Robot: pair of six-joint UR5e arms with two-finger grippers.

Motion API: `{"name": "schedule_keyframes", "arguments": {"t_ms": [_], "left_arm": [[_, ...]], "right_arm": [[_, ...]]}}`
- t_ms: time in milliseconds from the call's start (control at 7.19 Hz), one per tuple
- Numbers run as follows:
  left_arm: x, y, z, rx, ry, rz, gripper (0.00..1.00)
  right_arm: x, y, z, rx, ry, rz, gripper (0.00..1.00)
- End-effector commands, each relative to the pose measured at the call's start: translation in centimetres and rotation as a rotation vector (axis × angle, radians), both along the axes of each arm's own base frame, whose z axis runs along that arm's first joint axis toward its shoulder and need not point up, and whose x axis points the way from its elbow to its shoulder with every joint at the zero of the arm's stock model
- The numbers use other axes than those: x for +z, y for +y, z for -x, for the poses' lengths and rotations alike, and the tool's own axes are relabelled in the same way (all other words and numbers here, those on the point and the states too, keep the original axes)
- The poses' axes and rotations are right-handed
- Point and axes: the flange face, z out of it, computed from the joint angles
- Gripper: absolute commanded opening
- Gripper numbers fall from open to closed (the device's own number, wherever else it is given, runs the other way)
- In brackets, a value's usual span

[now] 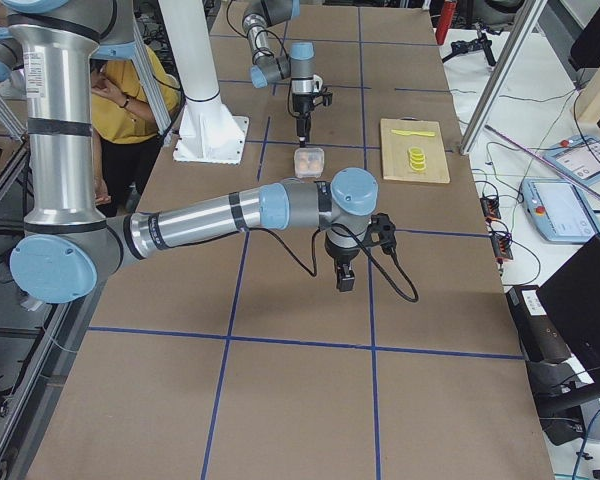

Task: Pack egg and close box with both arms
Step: 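Lower the egg into the empty carton cup and open the left gripper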

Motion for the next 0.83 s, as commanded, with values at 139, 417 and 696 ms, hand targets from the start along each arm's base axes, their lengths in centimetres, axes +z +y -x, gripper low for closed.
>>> {"name": "schedule_keyframes", "arguments": {"t_ms": [139, 417, 696], "left_arm": [[3.7, -5.7, 11.2, -0.014, 0.006, -0.087, 1.00], [9.5, -8.6, 19.1, -0.008, -0.042, -0.158, 1.00], [11.3, -11.8, 23.4, -0.024, -0.064, -0.179, 1.00]], "right_arm": [[-2.7, -0.4, 6.0, 0.031, -0.090, 0.028, 1.00], [-6.2, 1.8, 19.2, 0.086, -0.126, 0.101, 1.00], [-11.2, 8.4, 33.8, 0.186, -0.206, 0.181, 1.00]]}}
